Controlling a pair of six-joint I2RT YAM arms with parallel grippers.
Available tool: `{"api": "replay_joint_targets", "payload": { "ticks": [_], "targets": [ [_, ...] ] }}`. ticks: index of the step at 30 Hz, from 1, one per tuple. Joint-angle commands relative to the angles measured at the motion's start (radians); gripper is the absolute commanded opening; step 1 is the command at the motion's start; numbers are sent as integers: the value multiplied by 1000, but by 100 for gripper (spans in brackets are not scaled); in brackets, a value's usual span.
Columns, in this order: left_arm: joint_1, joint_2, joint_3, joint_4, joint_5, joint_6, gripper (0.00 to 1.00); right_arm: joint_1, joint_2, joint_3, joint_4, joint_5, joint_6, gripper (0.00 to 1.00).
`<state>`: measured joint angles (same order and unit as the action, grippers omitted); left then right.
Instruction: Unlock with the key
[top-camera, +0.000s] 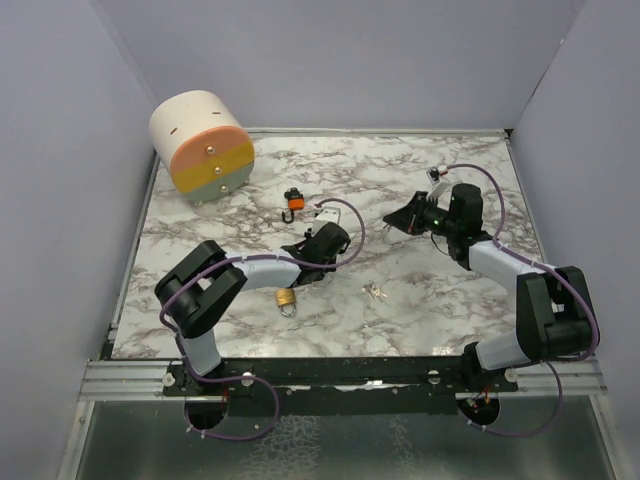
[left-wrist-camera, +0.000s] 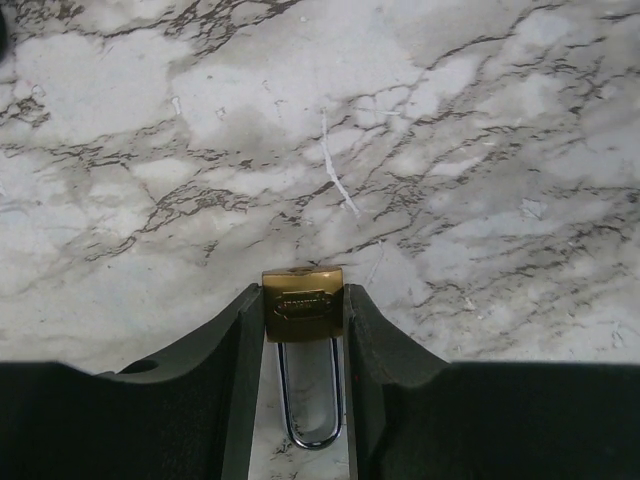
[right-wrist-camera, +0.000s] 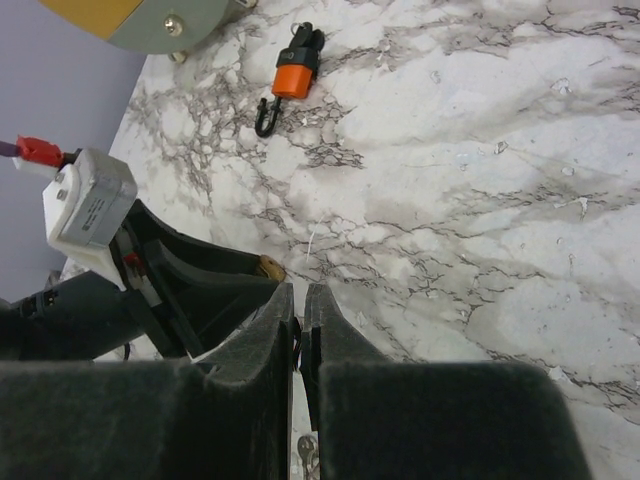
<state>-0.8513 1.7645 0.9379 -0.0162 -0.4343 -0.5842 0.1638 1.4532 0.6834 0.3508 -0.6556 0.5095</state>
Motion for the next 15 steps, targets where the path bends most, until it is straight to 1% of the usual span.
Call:
{"api": "replay_joint_targets", "payload": {
  "ticks": [1,2,4,8,12,15],
  "targets": [
    [-8,-147,-127,393,77,214,0,9,0,50,-18,13,-29,1],
    [-8,-171,-165,500,93,260,0,15,-5,61,-35,23,-39,1],
    [-9,-193,-216,628,121,343,0,27,-18,69,-55,48,-55,1],
    [-8,-199,-247,741,221,465,0,50,-40,89,-86,87,-76,1],
    [-8,-203,-343,966,326,523,0,91,-60,107,-110,135,-95,1],
    [-8,-189,-398,1113,369,546,0,127,-78,111,-120,180,-94,1]
  ]
}}
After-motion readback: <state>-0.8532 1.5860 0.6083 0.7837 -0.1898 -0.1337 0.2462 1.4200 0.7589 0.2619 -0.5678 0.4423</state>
